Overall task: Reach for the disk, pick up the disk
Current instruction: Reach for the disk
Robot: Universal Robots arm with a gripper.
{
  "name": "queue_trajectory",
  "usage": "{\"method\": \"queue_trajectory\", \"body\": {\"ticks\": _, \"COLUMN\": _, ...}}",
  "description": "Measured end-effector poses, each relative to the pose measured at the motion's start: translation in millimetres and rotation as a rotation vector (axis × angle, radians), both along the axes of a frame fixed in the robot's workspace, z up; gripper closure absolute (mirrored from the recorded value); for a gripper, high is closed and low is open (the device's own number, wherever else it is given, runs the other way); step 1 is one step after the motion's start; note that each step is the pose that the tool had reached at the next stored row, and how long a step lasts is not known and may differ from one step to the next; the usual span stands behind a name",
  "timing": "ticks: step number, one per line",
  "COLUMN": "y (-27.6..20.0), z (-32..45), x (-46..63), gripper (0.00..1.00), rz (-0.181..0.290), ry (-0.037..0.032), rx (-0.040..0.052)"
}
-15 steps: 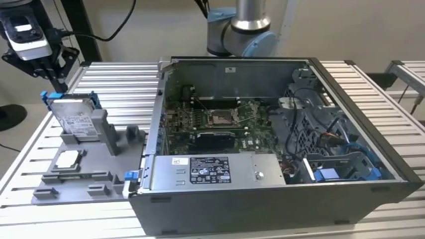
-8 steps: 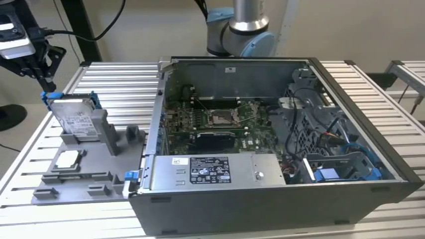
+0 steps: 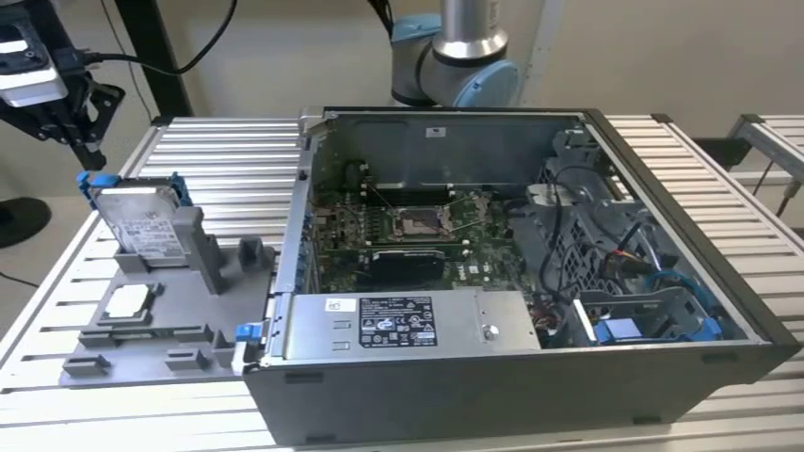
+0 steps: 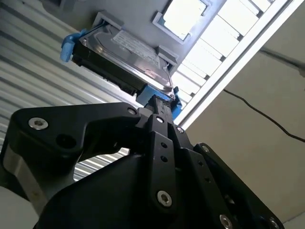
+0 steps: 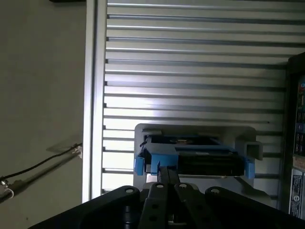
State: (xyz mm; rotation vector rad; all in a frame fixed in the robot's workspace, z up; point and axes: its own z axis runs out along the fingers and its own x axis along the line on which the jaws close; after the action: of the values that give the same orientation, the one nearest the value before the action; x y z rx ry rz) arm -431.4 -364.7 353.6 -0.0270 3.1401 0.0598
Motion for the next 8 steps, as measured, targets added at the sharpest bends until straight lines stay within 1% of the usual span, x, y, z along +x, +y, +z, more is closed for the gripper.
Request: {"method": "queue_trajectory", "body": {"ticks": 8, "y": 0.1, "z": 0.0, "x": 0.0, "gripper": 1.00, "rz": 0.001, "ry": 0.0000, "rx": -0.0001}}
